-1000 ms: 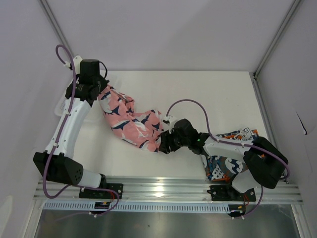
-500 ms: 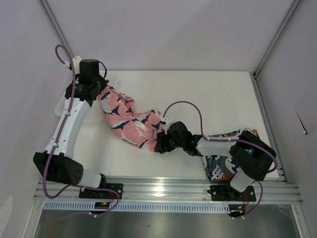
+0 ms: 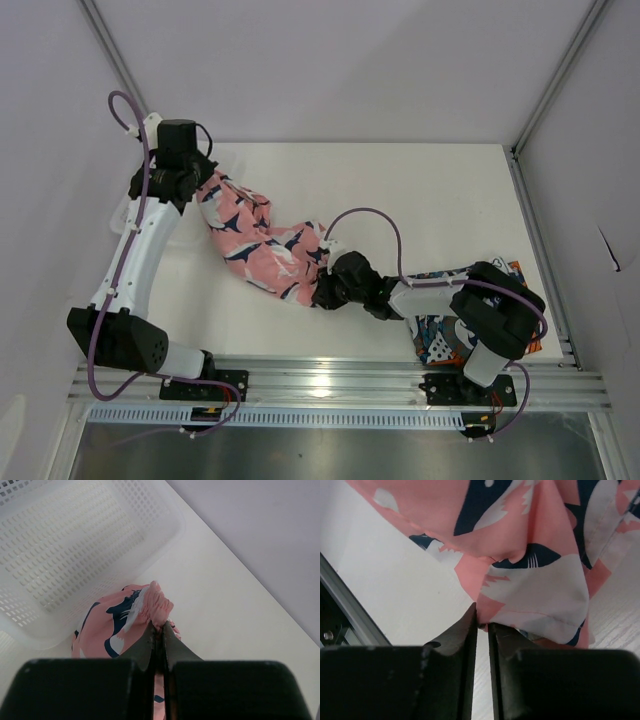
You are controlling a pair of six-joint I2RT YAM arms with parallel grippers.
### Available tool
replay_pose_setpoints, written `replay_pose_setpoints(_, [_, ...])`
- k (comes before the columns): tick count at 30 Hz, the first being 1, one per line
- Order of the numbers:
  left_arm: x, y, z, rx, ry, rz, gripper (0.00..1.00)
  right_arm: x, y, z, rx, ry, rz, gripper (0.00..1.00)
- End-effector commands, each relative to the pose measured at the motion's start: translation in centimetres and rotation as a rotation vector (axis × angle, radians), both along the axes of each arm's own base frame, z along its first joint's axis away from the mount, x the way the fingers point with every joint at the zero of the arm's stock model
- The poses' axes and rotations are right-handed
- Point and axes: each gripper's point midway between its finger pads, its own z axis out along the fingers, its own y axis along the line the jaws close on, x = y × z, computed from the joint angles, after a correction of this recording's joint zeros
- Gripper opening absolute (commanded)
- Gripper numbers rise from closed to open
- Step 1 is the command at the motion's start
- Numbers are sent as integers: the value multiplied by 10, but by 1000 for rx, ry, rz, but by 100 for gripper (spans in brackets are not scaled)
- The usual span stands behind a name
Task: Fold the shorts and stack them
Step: Flatten the shorts out
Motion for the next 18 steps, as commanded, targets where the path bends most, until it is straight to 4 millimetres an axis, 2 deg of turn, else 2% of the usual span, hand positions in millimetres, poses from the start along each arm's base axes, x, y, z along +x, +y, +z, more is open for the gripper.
replay_pose_setpoints(1, [-3,4,34,-13,-87,0,0,20,7,15,46,-69,-80,14])
replay_pose_setpoints(2, [-2,4,34,-18,-88,-1,0,21,8,19,61,-80,-91,10])
replay_pose_setpoints(3, [-2,3,32,-25,-83,-7,0,25,4,28,74,-114,-127,2])
replay_pose_setpoints(4, [-2,3,31,-28,-78,-7,0,22,-2,27,72,-119,-133,0])
replay_pose_setpoints(9, [-2,4,31,-53,-77,-10,0,12,-16,60,132,-185,-110,0])
replay_pose_setpoints(13, [-5,3,30,-85,-52,-4,0,-10,-29,90,210,-233,-34,0])
replay_pose_setpoints(15, [-3,1,35,-103,-47,0,0,-17,-42,112,249,-273,-25,0])
replay_pose_setpoints(16, [-7,1,31,-107,-17,6,0,-19,-47,121,263,-291,-26,0])
replay_pose_setpoints(17, [-4,1,38,-118,-26,12,0,-19,-59,139,291,-320,-40,0])
replay_pose_setpoints(18, [-5,2,36,-122,-13,18,0,-19,-65,148,299,-341,-44,0])
